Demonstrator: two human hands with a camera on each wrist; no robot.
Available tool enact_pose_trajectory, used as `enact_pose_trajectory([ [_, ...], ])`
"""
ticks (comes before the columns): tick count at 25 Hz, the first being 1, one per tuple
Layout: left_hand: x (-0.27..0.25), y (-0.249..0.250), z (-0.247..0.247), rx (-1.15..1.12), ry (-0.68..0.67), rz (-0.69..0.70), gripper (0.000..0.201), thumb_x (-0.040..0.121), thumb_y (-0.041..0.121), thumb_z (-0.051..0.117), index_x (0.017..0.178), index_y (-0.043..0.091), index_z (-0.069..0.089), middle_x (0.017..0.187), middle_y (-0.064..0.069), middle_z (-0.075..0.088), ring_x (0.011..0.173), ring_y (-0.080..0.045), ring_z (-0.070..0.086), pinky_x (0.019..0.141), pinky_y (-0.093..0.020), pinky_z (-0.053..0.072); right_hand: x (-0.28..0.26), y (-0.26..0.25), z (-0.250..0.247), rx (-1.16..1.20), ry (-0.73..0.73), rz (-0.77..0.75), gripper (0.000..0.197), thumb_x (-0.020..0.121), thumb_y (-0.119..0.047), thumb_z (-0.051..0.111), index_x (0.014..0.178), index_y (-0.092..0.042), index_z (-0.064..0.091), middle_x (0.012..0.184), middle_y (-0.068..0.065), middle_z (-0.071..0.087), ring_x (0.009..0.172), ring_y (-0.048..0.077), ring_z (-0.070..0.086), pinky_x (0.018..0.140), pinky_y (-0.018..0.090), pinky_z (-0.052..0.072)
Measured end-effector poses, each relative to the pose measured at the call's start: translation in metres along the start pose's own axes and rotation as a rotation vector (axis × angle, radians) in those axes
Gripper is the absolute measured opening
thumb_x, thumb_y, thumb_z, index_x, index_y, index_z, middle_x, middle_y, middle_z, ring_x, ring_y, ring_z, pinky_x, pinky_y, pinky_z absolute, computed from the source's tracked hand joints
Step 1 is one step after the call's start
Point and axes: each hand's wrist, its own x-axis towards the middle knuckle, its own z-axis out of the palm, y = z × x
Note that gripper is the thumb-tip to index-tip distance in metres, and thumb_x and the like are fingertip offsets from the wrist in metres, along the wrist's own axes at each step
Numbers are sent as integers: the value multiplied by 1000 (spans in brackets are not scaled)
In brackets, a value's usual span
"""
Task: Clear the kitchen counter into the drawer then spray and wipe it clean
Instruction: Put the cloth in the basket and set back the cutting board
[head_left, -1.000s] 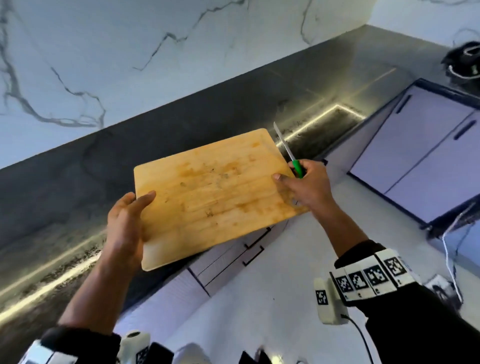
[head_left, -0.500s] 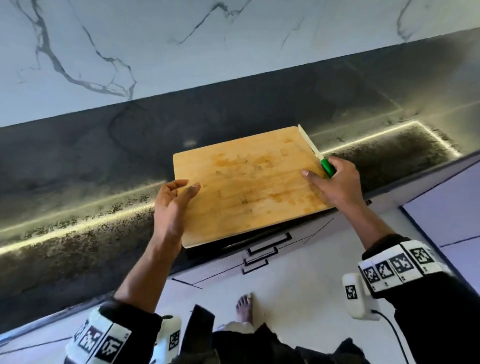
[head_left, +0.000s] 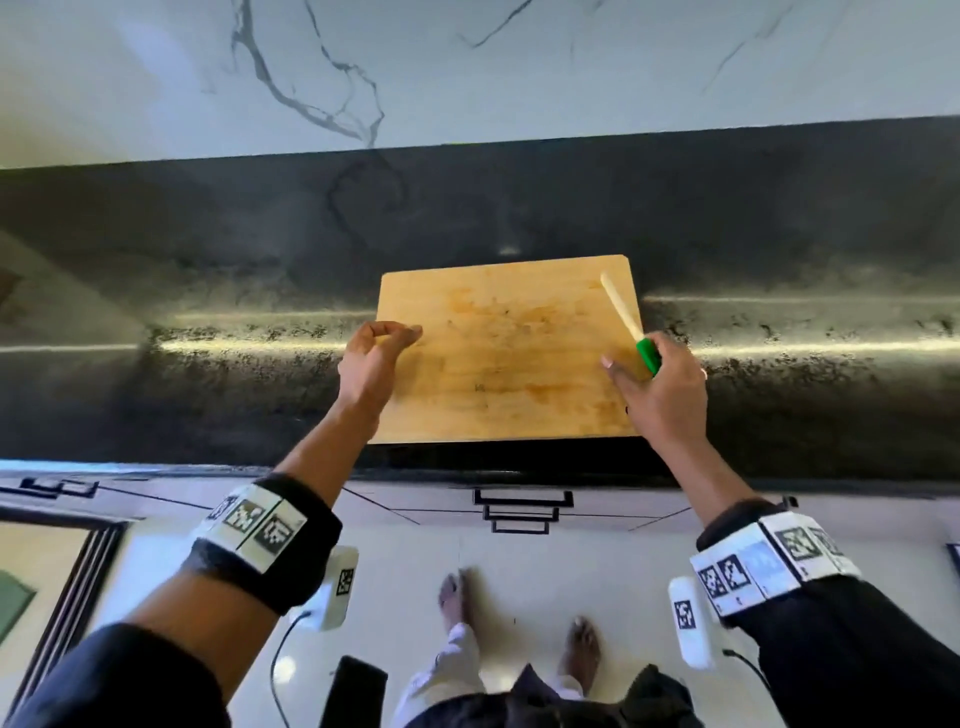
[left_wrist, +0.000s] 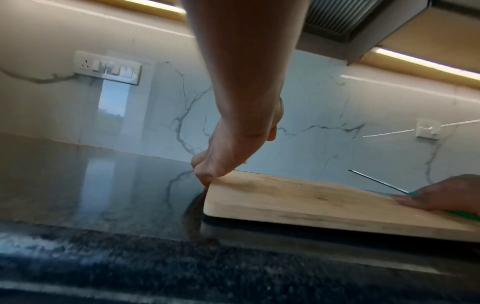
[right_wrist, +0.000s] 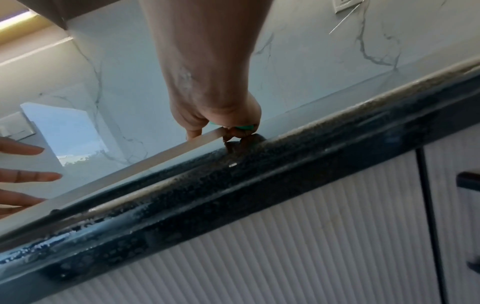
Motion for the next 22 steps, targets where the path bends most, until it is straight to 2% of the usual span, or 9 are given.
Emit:
enact_pose_trajectory([
  [5, 17, -1, 2, 124, -65, -8, 59, 63, 53, 70, 108, 15, 63, 116, -2, 65, 107, -17, 57, 75, -23, 40, 9, 0, 6, -87, -46, 37, 60, 85, -55, 65, 124, -12, 53, 112, 8, 52, 92, 22, 53, 72, 31, 42],
  [8, 20, -4, 1, 290, -128, -29, 76, 56, 65, 70, 120, 27, 54, 130, -5, 52, 122, -27, 47, 97, -41, 44, 7, -2, 5, -142, -48, 54, 60, 84, -55, 67, 122, -11, 53, 110, 5, 44, 89, 21, 50, 70, 30, 41],
  [11, 14, -7, 1, 636, -222, 41, 99, 63, 69, 71, 145, 26, 34, 155, -6, 21, 142, -36, 18, 115, -56, 24, 5, -7, 3, -171, -57, 60, 56, 83, -51, 70, 118, -11, 55, 106, 0, 35, 86, 19, 49, 70, 29, 41],
  [13, 1, -14, 4, 895, -250, 111, 108, 72, 74, 64, 154, 27, 12, 162, -9, -12, 148, -37, -5, 118, -55, 8, 5, -11, 1, -111, -70, 102, 56, 85, -43, 72, 126, -11, 52, 113, 4, 39, 93, 20, 51, 75, 33, 48],
  [15, -11, -27, 5, 1017, -245, 215, 109, 73, 84, 47, 155, 29, 1, 160, -10, -24, 148, -32, -17, 118, -49, -5, 5, -11, -5, 39, -16, 171, 51, 89, -22, 72, 131, -8, 47, 124, 11, 43, 101, 19, 51, 78, 25, 52],
  [16, -20, -34, 6, 1061, -250, 276, 107, 73, 88, 38, 155, 29, 0, 160, -10, -25, 148, -30, -19, 118, -46, -10, 4, -9, -9, 106, 41, 184, 44, 89, -12, 70, 126, -6, 48, 124, 14, 45, 101, 18, 51, 74, 16, 48],
  [18, -34, -50, 7, 1152, -237, 423, 103, 74, 90, 18, 155, 29, 3, 161, -9, -21, 149, -27, -15, 118, -44, -14, 0, -3, -17, 147, 150, 168, 28, 90, -5, 66, 113, -5, 51, 118, 14, 51, 97, 17, 52, 67, 10, 41],
  [19, -40, -56, 8, 1174, -209, 494, 101, 76, 88, 11, 156, 27, 6, 162, -8, -16, 150, -26, -11, 120, -44, -12, -2, 1, -20, 145, 188, 152, 22, 91, -7, 65, 110, -5, 54, 113, 13, 55, 96, 18, 53, 69, 12, 41],
  [22, -47, -64, 7, 1182, -145, 581, 93, 85, 83, 9, 156, 24, 15, 164, -5, -1, 151, -25, 1, 121, -46, -1, -2, 13, -27, 128, 293, 140, 14, 93, -13, 64, 105, -6, 62, 101, 8, 62, 94, 23, 58, 79, 34, 51],
])
